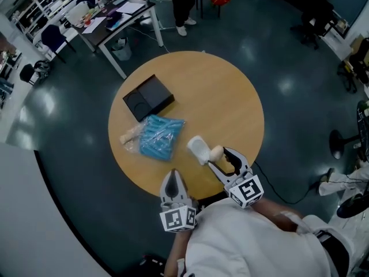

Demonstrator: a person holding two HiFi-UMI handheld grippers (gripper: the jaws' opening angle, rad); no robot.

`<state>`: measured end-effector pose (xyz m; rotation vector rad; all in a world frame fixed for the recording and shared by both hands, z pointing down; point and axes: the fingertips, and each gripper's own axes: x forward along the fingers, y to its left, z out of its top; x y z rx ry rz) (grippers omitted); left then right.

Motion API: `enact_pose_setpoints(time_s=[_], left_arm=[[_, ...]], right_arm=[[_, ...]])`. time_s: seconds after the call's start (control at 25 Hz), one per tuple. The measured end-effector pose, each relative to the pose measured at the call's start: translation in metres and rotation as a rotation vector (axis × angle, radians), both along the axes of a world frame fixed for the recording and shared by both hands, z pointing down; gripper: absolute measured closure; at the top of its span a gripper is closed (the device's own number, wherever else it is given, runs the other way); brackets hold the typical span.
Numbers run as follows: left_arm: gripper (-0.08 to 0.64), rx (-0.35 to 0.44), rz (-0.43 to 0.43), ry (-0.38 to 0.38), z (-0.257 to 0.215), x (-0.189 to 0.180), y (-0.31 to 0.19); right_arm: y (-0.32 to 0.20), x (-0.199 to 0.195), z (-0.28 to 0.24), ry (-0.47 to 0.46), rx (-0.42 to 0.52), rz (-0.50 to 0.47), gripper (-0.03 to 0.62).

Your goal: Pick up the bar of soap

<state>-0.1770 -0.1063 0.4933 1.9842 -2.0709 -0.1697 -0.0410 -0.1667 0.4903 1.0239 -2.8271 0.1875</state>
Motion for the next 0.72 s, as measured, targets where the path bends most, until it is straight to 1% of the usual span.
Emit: enact_pose_setpoints(time_s=[0.16,0.72], left_arm=[[0.555,0.003,0.019,-0.005,-0.0012,0.0074,0.001],[0.555,0.002,0.008,0.005,0.0026,0.0072,0.004]], right_arm=[[0.0016,0.0025,-0.0051,-0.007,0.014,-0.005,0.333],[0.0031,0.0042,-0.006,-0.004,0.027,-0.007,0.333]])
